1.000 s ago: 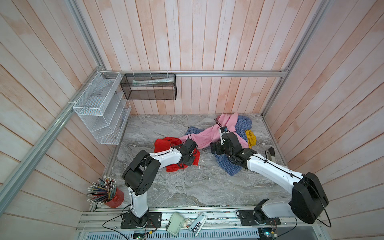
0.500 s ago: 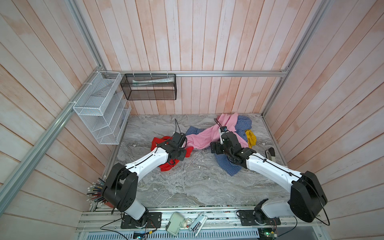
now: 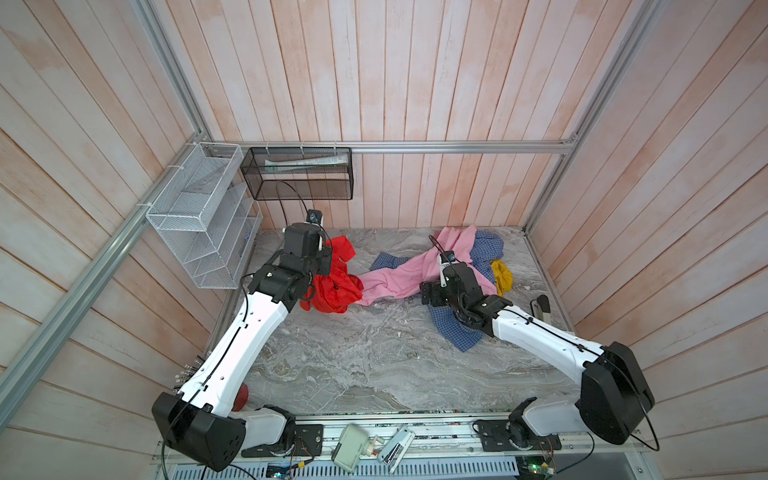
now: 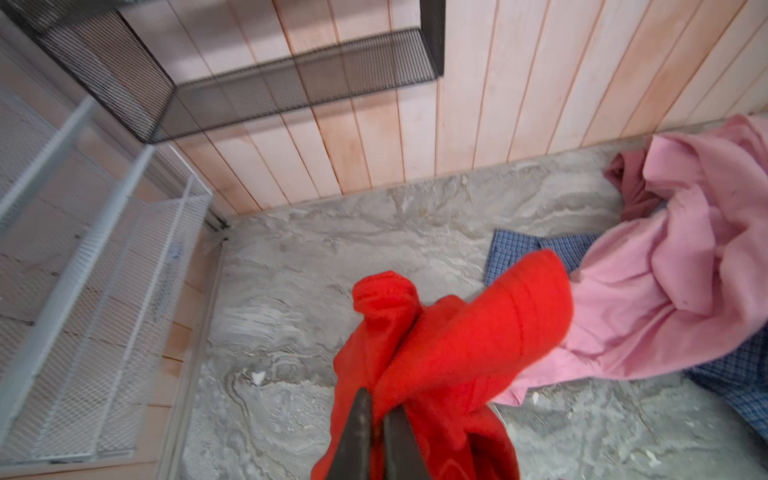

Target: Pick out a specific cloth from the pile

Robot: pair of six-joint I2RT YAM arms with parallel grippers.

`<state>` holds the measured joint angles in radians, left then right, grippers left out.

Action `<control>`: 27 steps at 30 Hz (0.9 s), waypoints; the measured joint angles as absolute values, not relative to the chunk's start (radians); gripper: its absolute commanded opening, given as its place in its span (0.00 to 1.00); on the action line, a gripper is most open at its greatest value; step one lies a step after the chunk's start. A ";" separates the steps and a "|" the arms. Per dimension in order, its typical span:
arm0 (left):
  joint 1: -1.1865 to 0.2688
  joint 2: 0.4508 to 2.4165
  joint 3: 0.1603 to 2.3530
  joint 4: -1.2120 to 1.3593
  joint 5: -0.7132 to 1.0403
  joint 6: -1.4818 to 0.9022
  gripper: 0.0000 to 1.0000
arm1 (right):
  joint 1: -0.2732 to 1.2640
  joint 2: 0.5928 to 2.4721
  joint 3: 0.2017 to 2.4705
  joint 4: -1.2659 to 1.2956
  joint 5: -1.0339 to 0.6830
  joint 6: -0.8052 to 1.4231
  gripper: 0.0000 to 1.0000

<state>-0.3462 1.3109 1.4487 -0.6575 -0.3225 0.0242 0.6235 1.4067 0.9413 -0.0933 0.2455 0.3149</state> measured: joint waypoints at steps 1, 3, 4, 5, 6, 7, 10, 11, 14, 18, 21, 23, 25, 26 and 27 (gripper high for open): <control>-0.337 1.312 1.481 -0.660 -0.324 0.036 0.00 | 0.624 1.407 0.942 -0.090 0.245 0.315 0.97; -0.316 1.322 1.548 -0.661 -0.327 0.061 0.00 | 0.624 1.407 0.946 -0.086 0.245 0.315 0.97; -0.304 1.333 1.590 -0.662 -0.331 0.074 0.00 | 0.624 1.408 0.949 -0.084 0.245 0.315 0.97; -0.295 1.345 1.626 -0.660 -0.334 0.088 0.00 | 0.624 1.408 0.951 -0.082 0.245 0.315 0.97; -0.286 1.360 1.668 -0.657 -0.336 0.102 0.00 | 0.624 1.408 0.953 -0.080 0.245 0.315 0.97; -0.278 1.378 1.712 -0.657 -0.339 0.116 0.00 | 0.624 1.408 0.954 -0.078 0.245 0.315 0.97; -0.268 1.436 1.838 -0.652 -0.342 0.159 0.00 | 0.624 1.411 0.957 -0.075 0.245 0.315 0.97; -0.266 1.452 1.868 -0.649 -0.342 0.171 0.00 | 0.624 1.412 0.958 -0.075 0.245 0.315 0.97; -0.263 1.486 1.905 -0.639 -0.338 0.204 0.00 | 0.624 1.415 0.958 -0.075 0.245 0.315 0.97; -0.247 1.510 1.801 -0.617 -0.317 0.218 0.00 | 0.624 1.416 0.958 -0.075 0.243 0.318 0.97; -0.226 1.539 1.660 -0.596 -0.303 0.216 0.00 | 0.624 1.416 0.958 -0.075 0.242 0.321 0.97; -0.212 1.575 1.577 -0.586 -0.301 0.215 0.00 | 0.624 1.416 0.958 -0.075 0.242 0.322 0.97; -0.202 1.621 1.517 -0.579 -0.305 0.213 0.00 | 0.624 1.416 0.958 -0.075 0.242 0.322 0.97; -0.199 1.642 1.501 -0.577 -0.306 0.212 0.00 | 0.624 1.416 0.958 -0.075 0.242 0.322 0.97; -0.198 1.662 1.490 -0.574 -0.307 0.207 0.00 | 0.624 1.416 0.958 -0.075 0.242 0.323 0.97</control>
